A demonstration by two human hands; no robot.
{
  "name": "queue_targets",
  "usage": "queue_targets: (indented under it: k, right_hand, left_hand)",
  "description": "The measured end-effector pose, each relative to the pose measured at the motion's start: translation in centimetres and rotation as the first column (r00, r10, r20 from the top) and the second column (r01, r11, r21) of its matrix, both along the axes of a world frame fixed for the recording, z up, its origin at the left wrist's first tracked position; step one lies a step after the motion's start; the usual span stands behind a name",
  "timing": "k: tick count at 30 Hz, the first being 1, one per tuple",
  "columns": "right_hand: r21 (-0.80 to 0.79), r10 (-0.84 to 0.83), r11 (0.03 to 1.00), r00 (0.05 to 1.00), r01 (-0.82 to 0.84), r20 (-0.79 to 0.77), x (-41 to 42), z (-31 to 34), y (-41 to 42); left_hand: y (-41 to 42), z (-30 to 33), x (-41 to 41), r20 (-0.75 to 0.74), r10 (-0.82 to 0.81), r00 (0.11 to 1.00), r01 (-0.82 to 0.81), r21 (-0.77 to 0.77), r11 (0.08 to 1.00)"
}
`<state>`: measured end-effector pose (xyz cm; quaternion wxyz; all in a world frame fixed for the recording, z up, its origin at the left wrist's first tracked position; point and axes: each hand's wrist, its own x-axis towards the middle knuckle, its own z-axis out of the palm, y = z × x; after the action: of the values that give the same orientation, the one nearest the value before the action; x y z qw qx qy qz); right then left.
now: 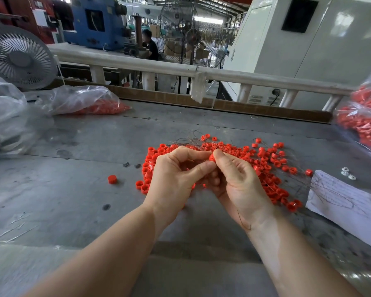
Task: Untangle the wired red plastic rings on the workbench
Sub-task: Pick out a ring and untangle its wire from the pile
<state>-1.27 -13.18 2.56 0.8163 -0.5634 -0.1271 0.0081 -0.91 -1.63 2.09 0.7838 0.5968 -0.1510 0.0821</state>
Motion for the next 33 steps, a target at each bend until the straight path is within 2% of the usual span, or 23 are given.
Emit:
queue_targets:
  k: [13, 17, 21, 24, 33]
  right_hand:
    - [-0.014, -0.103, 0.995, 0.994, 0.103, -0.033, 0.48, -0.73, -0.07]
    - [0.083, -0.025, 0.996, 0.997, 0.031, -0.073, 0.51, -0.54, -0.43]
    - [0.098, -0.007, 0.995, 0.991, 0.020, -0.135, 0.68, -0.55, -0.62]
    - [0.109, 0.003, 0.994, 0.994, 0.009, -0.114, 0.74, -0.60, -0.54]
    - [0.073, -0.073, 0.994, 0.994, 0.080, -0.087, 0.74, -0.74, -0.08]
  left_hand:
    - [-0.22, -0.07, -0.06, 0.119, 0.108, 0.987, -0.127, 0.166, 0.978]
    - [-0.13, 0.18, -0.17, 0.052, 0.069, 0.996, -0.074, 0.096, 0.993]
    - [-0.18, 0.31, -0.20, 0.035, 0.015, 0.999, -0.017, 0.052, 0.999]
    - [-0.22, 0.34, -0.23, 0.038, -0.001, 0.999, -0.001, 0.029, 1.000]
    - [-0.34, 0.19, -0.23, 0.065, 0.040, 0.997, -0.045, 0.075, 0.996]
